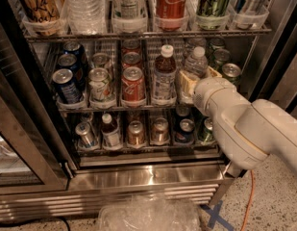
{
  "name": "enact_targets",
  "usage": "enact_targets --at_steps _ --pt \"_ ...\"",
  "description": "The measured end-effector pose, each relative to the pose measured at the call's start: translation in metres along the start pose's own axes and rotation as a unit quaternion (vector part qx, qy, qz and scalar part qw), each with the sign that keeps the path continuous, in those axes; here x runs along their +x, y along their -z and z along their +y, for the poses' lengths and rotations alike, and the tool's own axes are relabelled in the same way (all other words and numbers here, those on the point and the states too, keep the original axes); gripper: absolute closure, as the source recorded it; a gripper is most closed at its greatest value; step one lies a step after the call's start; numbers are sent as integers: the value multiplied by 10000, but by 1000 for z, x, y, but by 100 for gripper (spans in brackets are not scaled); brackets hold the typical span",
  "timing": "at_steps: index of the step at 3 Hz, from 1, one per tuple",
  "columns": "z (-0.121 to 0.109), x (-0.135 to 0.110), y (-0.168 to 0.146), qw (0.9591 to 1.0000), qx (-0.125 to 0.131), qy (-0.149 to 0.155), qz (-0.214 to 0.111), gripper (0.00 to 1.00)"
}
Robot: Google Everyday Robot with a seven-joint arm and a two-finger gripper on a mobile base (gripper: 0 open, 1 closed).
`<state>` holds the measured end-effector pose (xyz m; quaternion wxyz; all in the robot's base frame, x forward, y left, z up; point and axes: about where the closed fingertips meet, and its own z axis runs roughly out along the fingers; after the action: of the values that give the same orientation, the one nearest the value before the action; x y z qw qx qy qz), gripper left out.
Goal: Pick water bottle from middle shelf of fridge
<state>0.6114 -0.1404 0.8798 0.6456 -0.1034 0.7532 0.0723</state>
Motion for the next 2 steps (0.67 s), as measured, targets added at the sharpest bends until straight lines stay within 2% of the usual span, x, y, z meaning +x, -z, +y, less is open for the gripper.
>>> enact_targets --at_steps 1,2 --pt "0 0 0 10000 0 0 0 90" --pt "0 0 0 10000 0 0 0 100"
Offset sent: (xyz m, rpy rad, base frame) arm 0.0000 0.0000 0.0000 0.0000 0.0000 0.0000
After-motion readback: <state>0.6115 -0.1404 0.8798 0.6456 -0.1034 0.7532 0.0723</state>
